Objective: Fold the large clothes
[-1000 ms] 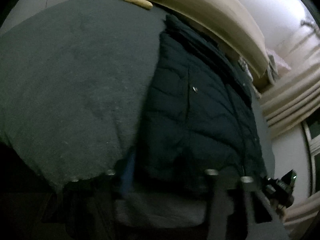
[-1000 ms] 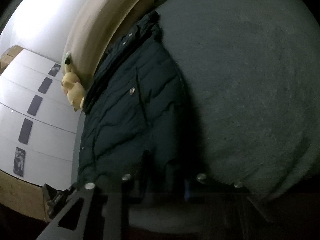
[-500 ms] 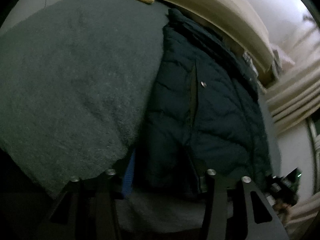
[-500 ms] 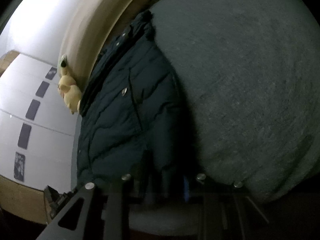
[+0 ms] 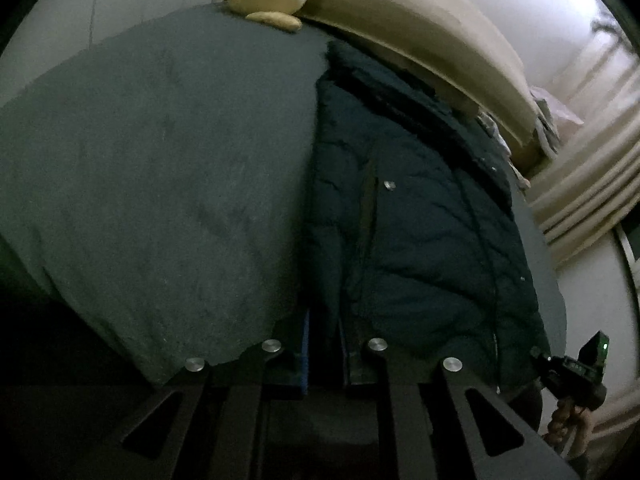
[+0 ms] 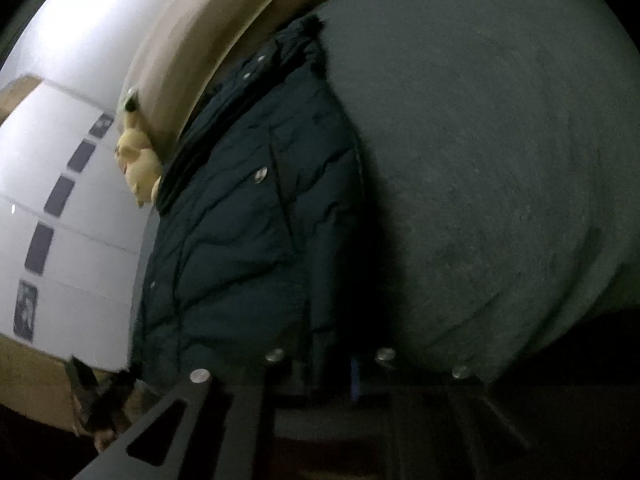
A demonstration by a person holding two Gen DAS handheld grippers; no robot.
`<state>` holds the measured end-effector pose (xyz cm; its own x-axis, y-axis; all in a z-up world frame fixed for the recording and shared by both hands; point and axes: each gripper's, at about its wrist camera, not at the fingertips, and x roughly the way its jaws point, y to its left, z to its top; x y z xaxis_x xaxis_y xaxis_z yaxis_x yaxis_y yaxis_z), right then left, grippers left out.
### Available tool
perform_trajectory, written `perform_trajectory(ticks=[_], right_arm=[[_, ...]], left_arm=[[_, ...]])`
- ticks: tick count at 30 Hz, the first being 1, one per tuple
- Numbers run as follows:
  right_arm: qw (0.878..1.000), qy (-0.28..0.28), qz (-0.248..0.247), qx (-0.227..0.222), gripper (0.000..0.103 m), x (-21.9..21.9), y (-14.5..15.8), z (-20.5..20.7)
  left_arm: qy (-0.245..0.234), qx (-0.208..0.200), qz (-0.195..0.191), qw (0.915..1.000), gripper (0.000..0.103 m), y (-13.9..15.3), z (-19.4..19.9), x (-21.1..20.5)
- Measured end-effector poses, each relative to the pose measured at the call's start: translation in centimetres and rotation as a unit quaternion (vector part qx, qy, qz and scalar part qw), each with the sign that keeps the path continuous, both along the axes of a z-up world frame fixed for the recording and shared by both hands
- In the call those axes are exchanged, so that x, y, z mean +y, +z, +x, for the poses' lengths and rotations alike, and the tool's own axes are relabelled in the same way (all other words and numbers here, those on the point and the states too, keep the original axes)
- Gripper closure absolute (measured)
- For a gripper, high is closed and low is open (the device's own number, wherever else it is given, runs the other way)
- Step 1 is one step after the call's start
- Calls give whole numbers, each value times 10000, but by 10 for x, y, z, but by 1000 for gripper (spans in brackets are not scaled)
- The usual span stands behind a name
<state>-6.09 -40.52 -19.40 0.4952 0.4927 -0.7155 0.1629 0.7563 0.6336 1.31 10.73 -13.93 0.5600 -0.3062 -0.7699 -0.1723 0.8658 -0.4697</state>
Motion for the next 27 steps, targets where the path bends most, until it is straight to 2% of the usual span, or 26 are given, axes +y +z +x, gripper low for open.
perform_trajectory(ticks=[1,2,3,4,5,7,8,9,10,12,14,20,26,27], right_arm=[[10000,-81,47,0,73,-1,-1,1],[9999,-109,109,-30,50,0,-1,1],[9996,-95,252,-102,34,1,0,2],[9993,-58,315,-198,35,4,2,3],[9995,-14,230,-205,35,7,3,3],[9998,59,71,-152,43,13,2,6],[9999,24,74,-98,65,13,-1,8],[10000,-55,19,35,76,13,-5,9],[9997,-108,183,75,79,9,-10,9],[9998,-67,211,30,88,8,-9,7],[10000,10,-8,-42,90,10,-3,3],[9999,19,-7,-109,91,6,4,-7],[10000,42,-69,-55,91,4,1,-3],[10000,45,-61,-41,88,5,0,-2]], left_arm=[[78,47,-51,9999,84,-3,1,2],[104,62,-48,9999,80,-2,2,0],[106,59,-31,9999,71,-3,3,1],[89,32,-1,10000,64,-2,4,0],[50,17,48,10000,62,-3,5,-2],[-13,86,165,9998,62,-6,7,-9],[-34,108,215,9997,62,-8,12,-11],[-45,120,255,9996,66,-8,13,-12],[-71,130,267,9995,84,-9,13,-12],[-122,124,219,9996,91,-8,13,-11],[-108,47,181,9998,92,-4,10,-9],[-113,-174,174,9996,93,12,-8,-6],[-133,0,134,9998,93,0,1,-4],[-141,14,145,9998,93,-1,4,-5]])
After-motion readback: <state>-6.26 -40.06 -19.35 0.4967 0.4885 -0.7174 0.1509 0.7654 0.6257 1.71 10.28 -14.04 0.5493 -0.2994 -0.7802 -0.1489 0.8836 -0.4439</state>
